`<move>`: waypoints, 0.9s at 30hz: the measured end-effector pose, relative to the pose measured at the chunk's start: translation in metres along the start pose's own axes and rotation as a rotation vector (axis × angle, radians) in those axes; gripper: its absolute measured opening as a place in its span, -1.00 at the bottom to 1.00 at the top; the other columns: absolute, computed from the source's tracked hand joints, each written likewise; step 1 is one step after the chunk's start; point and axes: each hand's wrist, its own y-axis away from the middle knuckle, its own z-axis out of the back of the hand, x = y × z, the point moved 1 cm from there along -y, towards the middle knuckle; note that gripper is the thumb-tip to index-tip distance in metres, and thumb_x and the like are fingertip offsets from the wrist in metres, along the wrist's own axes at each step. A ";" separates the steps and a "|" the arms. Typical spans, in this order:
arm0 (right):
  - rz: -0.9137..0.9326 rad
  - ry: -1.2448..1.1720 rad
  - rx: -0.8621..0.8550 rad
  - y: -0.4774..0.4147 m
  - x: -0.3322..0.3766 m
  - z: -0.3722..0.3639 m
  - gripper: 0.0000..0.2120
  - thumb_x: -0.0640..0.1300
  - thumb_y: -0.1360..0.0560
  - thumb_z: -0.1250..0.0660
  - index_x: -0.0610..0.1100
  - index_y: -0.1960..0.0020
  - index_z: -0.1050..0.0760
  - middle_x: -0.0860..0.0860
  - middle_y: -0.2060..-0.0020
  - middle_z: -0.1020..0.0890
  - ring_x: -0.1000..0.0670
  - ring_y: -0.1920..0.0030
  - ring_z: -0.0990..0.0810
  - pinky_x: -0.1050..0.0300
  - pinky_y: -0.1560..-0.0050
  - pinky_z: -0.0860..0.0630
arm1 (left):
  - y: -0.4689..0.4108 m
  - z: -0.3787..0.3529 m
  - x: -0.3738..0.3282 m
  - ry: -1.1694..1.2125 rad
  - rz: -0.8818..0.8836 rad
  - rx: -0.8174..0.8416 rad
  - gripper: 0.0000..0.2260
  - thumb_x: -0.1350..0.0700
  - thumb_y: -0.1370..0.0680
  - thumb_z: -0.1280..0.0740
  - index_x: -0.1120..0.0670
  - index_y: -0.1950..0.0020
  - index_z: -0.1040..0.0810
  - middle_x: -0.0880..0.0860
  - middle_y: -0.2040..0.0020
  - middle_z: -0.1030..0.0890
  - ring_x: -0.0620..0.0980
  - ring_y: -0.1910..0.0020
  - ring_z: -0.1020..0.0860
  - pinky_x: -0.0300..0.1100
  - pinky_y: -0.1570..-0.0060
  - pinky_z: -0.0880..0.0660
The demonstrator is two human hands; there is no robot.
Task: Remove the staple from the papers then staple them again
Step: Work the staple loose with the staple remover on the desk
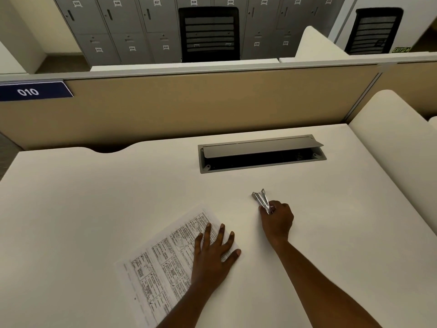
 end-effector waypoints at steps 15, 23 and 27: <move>0.043 0.008 -0.090 0.005 -0.009 -0.005 -0.95 -0.29 -0.42 -0.49 -0.27 0.16 -0.64 -0.21 0.28 -0.58 -0.23 0.26 -0.56 0.17 0.21 -0.27 | 0.002 0.001 0.000 0.002 -0.004 -0.001 -0.39 -0.46 -0.58 0.12 -0.33 -0.60 -0.20 -0.29 -0.64 0.08 -0.08 -0.63 0.35 -0.03 -0.58 0.36; 0.005 0.002 -0.006 0.003 -0.009 -0.002 -0.83 -0.21 -0.42 -0.52 -0.29 0.06 -0.64 -0.23 0.18 -0.61 -0.21 0.16 -0.57 0.16 0.14 -0.32 | 0.000 0.000 0.002 0.017 -0.014 0.010 -0.42 -0.43 -0.61 0.09 -0.31 -0.61 -0.19 -0.29 -0.63 0.09 -0.04 -0.66 0.29 -0.04 -0.57 0.36; 0.000 -0.045 0.009 0.012 -0.012 0.008 -0.75 -0.17 -0.38 -0.57 -0.28 0.03 -0.62 -0.19 0.16 -0.59 -0.15 0.19 -0.56 0.10 0.08 -0.45 | 0.001 0.000 0.004 0.123 -0.011 -0.003 -0.44 -0.39 -0.63 0.05 -0.31 -0.63 -0.07 -0.31 -0.63 0.07 -0.09 -0.67 0.26 0.00 -0.62 0.28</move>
